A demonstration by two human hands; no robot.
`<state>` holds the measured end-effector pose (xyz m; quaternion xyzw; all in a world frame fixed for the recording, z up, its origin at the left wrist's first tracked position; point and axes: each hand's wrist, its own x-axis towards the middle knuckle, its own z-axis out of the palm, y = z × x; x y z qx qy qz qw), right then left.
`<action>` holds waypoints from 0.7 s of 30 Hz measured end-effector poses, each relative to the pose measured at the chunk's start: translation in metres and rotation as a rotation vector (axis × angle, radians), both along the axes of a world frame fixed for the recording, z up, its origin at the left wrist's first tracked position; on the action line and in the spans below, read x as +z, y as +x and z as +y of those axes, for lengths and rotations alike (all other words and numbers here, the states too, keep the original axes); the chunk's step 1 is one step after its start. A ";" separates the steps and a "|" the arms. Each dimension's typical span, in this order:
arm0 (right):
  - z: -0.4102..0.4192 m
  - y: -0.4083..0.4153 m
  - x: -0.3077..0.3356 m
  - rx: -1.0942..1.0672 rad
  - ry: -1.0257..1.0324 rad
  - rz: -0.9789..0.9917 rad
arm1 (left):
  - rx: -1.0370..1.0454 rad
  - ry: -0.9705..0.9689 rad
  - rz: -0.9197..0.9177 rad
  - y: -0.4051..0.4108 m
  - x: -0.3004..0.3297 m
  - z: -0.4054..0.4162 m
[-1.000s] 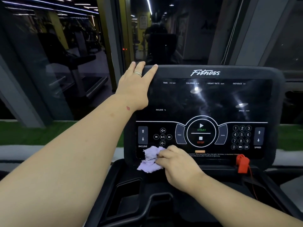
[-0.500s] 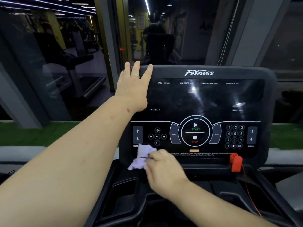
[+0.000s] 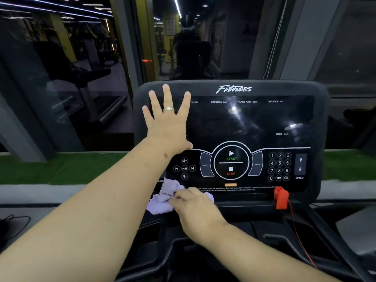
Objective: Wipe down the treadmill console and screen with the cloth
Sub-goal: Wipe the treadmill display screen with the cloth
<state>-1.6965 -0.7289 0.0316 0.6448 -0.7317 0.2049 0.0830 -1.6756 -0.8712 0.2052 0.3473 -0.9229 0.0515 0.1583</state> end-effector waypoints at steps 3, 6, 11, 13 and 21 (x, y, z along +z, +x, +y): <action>0.041 -0.048 0.003 -0.017 0.083 0.082 | 0.013 0.012 -0.006 -0.001 0.000 0.001; 0.061 -0.058 0.006 -0.154 0.076 0.045 | 0.023 0.031 0.002 -0.003 -0.001 0.002; 0.030 -0.016 0.016 -0.154 0.150 -0.015 | 0.058 0.053 -0.009 -0.009 -0.001 0.008; 0.046 -0.043 0.012 -0.101 0.182 -0.030 | 0.060 0.061 -0.013 -0.010 -0.001 0.007; 0.019 -0.008 0.034 -0.111 0.336 -0.119 | 0.071 0.066 -0.023 -0.011 0.000 0.010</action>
